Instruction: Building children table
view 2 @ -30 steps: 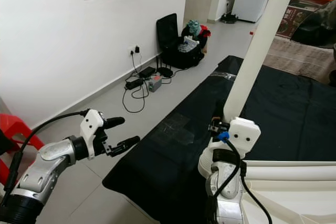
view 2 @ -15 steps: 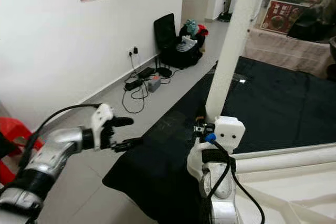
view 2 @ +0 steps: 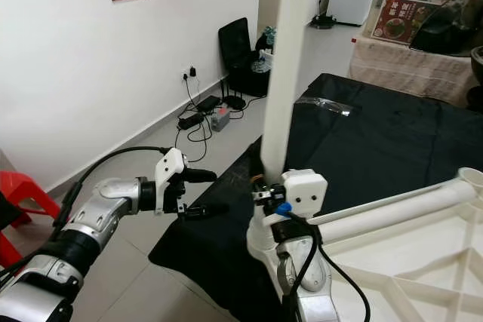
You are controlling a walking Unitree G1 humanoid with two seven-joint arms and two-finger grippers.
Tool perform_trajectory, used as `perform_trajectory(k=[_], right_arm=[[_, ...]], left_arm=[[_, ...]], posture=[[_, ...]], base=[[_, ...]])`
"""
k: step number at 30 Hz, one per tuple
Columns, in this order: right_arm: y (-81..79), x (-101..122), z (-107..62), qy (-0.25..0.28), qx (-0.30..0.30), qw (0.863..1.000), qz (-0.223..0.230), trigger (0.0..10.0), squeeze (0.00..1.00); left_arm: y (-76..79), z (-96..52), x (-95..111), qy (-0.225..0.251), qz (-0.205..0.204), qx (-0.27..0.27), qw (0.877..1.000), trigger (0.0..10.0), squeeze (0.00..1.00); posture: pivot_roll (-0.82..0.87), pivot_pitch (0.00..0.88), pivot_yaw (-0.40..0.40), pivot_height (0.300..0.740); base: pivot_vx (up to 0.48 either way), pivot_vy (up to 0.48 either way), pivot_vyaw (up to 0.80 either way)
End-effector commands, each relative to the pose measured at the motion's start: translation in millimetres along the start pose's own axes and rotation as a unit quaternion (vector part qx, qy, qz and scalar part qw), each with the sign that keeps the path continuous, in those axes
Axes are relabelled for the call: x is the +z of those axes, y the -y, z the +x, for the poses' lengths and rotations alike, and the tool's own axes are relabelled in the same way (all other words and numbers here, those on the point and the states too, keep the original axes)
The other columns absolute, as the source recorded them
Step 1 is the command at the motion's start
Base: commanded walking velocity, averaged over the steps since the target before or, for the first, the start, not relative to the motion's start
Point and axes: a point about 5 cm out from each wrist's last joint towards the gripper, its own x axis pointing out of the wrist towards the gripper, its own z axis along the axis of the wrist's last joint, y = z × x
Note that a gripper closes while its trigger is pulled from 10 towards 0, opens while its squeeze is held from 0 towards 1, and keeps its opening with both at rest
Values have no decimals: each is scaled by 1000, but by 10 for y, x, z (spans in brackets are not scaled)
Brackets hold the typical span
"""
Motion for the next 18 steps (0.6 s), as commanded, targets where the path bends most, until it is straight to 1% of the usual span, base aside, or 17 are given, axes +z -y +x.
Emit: perform_trajectory(k=[1, 5, 6, 8, 9, 10, 12, 13, 14, 17, 18], right_arm=[[-122, 75, 29, 17, 45, 999, 13, 10000, 94], [-185, 76, -19, 4, 84, 996, 29, 10000, 90], [-185, 76, -19, 4, 84, 996, 29, 10000, 90], [-196, 69, -42, -1, 90, 995, 32, 10000, 90], [-196, 69, -42, -1, 90, 995, 32, 10000, 90], [-182, 61, -49, -2, 86, 996, 30, 10000, 86], [-155, 55, -55, -4, 77, 997, 30, 10000, 82], [-155, 55, -55, -4, 77, 997, 30, 10000, 82], [-146, 55, -55, -4, 76, 996, 34, 10000, 82], [-149, 52, -53, -6, 79, 996, 35, 10000, 82], [-152, 49, -51, -8, 81, 996, 36, 10000, 86]], left_arm=[[-3, 2, -16, -10, 5, -7, 1000, 10000, 0], [35, 91, 35, -2, 12, -35, 999, 10000, 0], [35, 91, 35, -2, 12, -35, 999, 10000, 0], [80, 140, 55, -1, 18, -60, 998, 10000, 0], [80, 140, 55, -1, 18, -60, 998, 10000, 0], [111, 142, 57, -2, 22, -76, 997, 10000, 0], [155, 102, 50, -3, 26, -99, 995, 10000, 0], [155, 102, 50, -3, 26, -99, 995, 10000, 0], [182, 41, 23, -9, 28, -115, 993, 10000, 0], [202, 3, 11, -13, 30, -127, 991, 10000, 0], [221, -35, 6, -17, 34, -137, 990, 10000, 0]], posture=[[-20, 0, 31, 740], [-30, 0, 40, 740], [-30, 0, 40, 740], [-36, 0, 47, 740], [-36, 0, 47, 740], [-40, 0, 54, 740], [-40, 0, 54, 740], [-40, 0, 54, 740], [-33, 0, 51, 740], [-31, 0, 50, 740], [-31, 0, 50, 740]], base=[[0, 0, 0], [0, 0, 0], [0, 0, 0], [0, 0, 0], [0, 0, 0], [0, 0, 0], [0, 0, 0], [0, 0, 0], [0, 0, 0], [0, 0, 0], [0, 0, 0]])
